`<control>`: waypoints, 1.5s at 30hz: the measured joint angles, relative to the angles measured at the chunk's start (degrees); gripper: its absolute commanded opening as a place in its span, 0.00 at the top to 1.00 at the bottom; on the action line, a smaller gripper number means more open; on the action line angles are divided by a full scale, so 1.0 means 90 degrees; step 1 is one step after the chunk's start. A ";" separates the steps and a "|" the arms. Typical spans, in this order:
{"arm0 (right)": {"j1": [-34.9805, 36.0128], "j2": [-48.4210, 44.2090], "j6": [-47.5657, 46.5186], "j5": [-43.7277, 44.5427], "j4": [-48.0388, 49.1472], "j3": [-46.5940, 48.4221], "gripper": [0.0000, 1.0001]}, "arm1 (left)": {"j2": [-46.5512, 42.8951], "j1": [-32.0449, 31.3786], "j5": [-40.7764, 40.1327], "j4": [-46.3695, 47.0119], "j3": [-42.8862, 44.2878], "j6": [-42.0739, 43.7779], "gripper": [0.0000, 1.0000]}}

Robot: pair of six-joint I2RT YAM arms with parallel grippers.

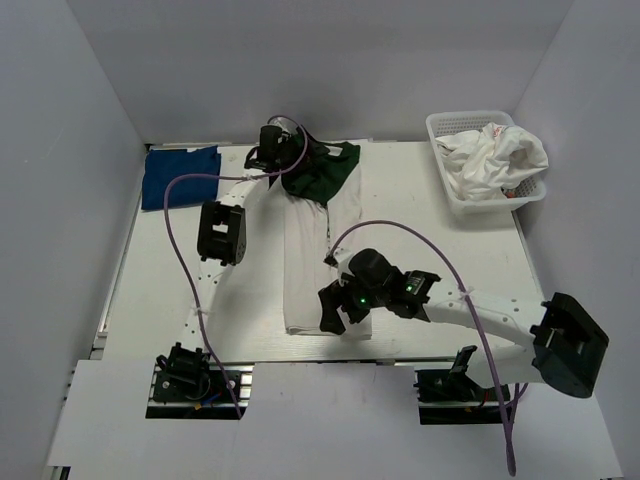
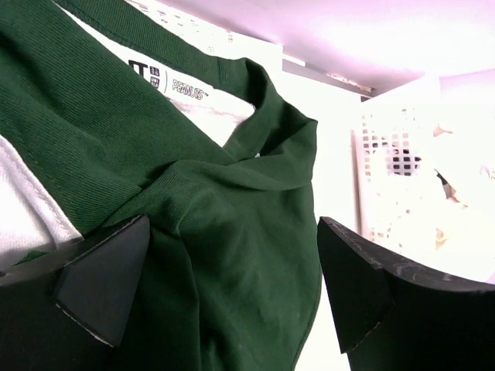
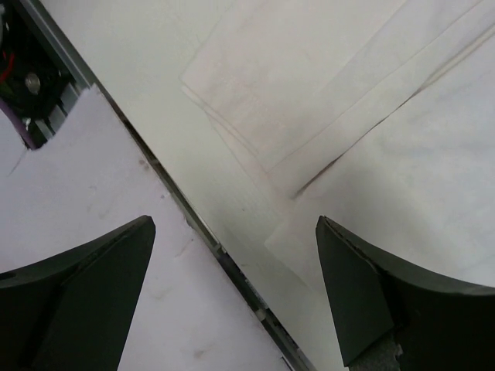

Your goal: Fold and stack the t-shirts

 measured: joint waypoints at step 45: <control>-0.0588 -0.1382 0.1812 0.0823 0.0170 -0.2030 0.10 | -1.0649 -0.2074 -0.0121 -0.1103 -1.3068 0.0335 0.24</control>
